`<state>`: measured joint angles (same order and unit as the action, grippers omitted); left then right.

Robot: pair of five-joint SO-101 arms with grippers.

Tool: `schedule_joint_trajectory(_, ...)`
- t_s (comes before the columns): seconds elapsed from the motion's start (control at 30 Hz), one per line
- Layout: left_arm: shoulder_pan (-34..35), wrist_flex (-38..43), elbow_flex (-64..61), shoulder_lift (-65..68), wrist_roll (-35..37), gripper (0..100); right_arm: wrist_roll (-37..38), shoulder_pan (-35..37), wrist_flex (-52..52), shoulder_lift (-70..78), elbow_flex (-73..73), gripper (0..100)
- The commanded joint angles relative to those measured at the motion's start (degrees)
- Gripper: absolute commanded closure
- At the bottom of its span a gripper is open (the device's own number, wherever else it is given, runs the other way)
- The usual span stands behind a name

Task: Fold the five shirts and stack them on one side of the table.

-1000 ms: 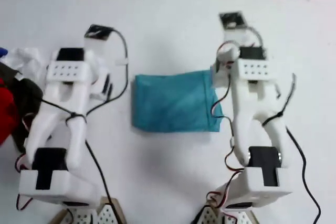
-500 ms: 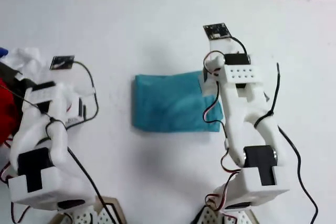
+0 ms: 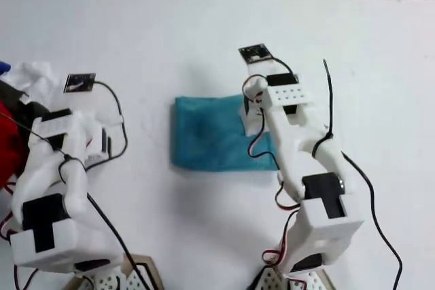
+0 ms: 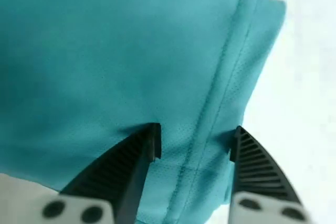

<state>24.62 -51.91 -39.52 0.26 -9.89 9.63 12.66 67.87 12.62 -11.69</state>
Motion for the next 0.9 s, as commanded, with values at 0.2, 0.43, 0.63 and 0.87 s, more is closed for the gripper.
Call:
schedule_joint_trajectory(0.2, 0.62, 3.69, -1.8, -1.14, 4.4, 88, -0.44, -0.92, 3.47, -2.95, 6.24, 74.8)
schedule_joint_trajectory(0.43, 0.62, 3.69, -1.8, -1.14, 4.4, 88, -0.44, -0.84, 1.63, 3.91, 6.59, 70.7)
schedule_joint_trajectory(0.63, 0.62, 3.69, -1.8, -1.14, 4.4, 88, -0.53, -0.84, 1.27, 13.67, 8.26, 70.7)
schedule_joint_trajectory(0.87, 0.62, 3.69, -1.8, -1.14, 4.48, 88, -3.08, -0.31, 12.35, 22.73, 19.34, 71.7)
